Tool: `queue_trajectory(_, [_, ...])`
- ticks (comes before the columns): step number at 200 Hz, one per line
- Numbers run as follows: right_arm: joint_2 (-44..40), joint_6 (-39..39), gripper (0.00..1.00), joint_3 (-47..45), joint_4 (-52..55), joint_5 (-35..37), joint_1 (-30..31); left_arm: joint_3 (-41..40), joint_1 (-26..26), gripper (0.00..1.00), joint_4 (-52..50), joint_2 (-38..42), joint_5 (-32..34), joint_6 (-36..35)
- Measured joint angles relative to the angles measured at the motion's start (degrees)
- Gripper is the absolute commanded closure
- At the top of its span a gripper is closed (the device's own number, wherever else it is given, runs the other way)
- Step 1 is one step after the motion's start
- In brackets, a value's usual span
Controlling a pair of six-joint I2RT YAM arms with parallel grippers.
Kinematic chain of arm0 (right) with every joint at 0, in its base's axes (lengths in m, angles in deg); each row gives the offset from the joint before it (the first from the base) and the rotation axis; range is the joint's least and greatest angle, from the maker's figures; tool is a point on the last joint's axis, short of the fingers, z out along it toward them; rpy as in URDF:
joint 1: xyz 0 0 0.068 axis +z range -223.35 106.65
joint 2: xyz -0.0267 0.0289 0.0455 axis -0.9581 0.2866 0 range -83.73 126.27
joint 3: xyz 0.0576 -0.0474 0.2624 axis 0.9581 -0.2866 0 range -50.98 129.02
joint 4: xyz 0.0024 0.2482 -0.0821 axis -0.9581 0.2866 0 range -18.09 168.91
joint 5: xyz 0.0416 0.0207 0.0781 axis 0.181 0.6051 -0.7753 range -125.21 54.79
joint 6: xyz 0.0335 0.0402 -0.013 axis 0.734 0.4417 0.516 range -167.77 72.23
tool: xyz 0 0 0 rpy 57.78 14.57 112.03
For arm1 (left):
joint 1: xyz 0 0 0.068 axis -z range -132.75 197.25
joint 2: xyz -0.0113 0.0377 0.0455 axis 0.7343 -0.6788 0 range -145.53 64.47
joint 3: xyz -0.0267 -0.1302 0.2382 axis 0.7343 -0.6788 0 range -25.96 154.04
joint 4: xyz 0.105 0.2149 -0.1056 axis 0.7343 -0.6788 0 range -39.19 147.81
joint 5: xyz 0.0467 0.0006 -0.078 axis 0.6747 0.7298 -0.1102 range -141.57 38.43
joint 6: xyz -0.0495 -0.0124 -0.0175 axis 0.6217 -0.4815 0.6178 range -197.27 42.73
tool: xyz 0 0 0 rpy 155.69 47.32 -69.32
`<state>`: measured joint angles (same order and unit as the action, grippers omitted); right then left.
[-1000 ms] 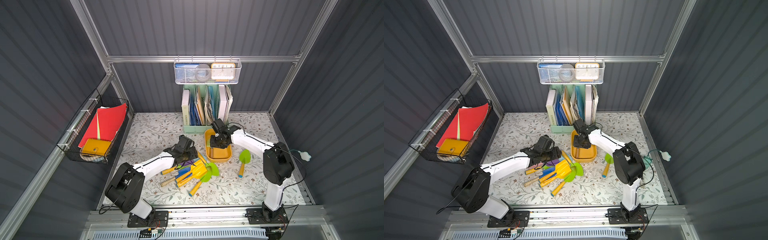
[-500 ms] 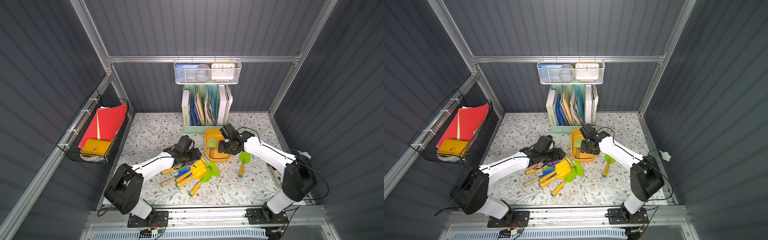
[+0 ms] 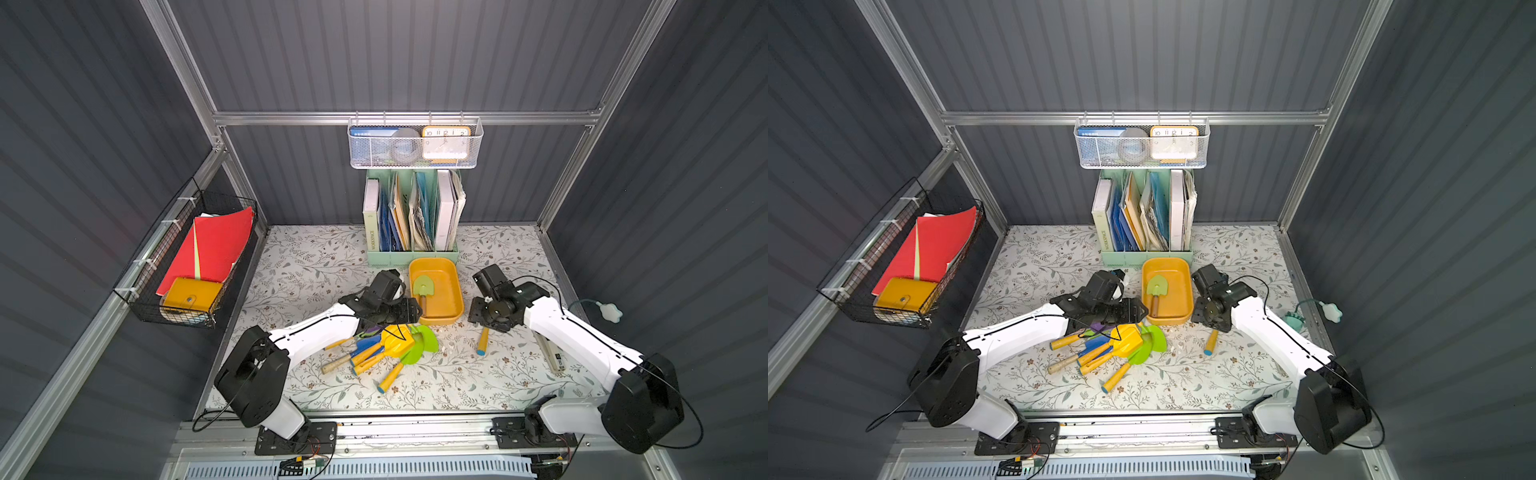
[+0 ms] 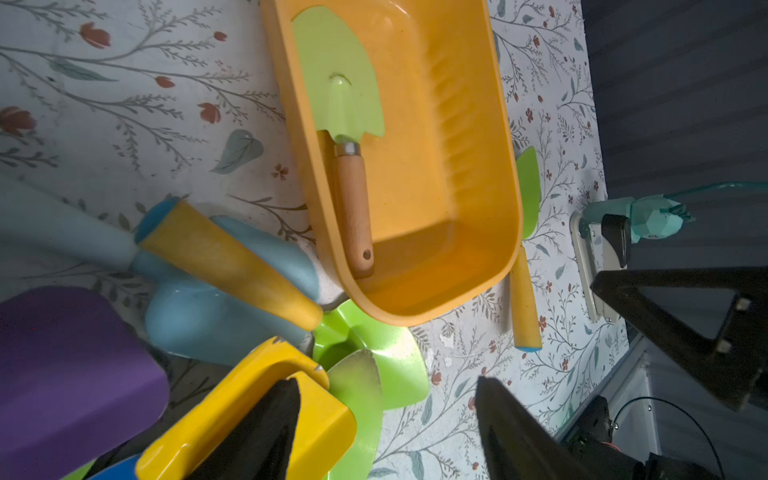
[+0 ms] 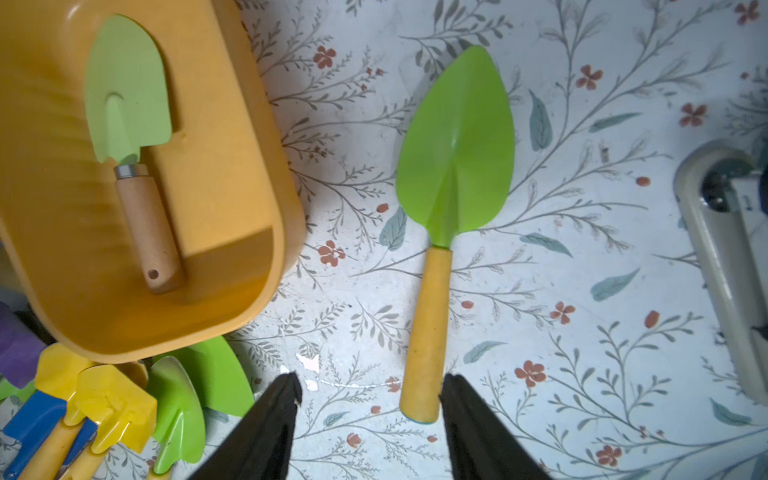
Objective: Put the shovel into the storage box
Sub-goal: Pick up the shovel from the center of the board.
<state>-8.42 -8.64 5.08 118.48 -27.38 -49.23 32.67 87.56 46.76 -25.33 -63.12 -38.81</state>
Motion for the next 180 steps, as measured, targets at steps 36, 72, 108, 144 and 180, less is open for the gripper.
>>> queue_trajectory(36, [-2.16,1.36,0.45,-6.16,-0.50,-0.22,-1.99,0.55,2.78,0.30,1.22,-1.79,0.85,0.39])
queue_trajectory(72, [1.84,2.86,0.50,-9.49,-1.92,-2.10,-2.25,0.72,5.49,0.30,2.38,-3.58,2.43,1.44])
queue_trajectory(108, [4.33,4.37,0.52,-12.11,-4.79,-3.58,-2.27,1.09,6.80,0.30,3.19,-4.39,2.78,2.16])
queue_trajectory(144, [5.68,5.27,0.55,-13.33,-7.39,-3.78,-2.27,1.09,6.80,0.30,4.02,-4.39,2.84,2.64])
queue_trajectory(180, [5.90,6.34,0.67,-15.02,-8.92,-3.78,-2.27,1.09,6.97,0.30,4.09,-4.39,2.84,2.89])
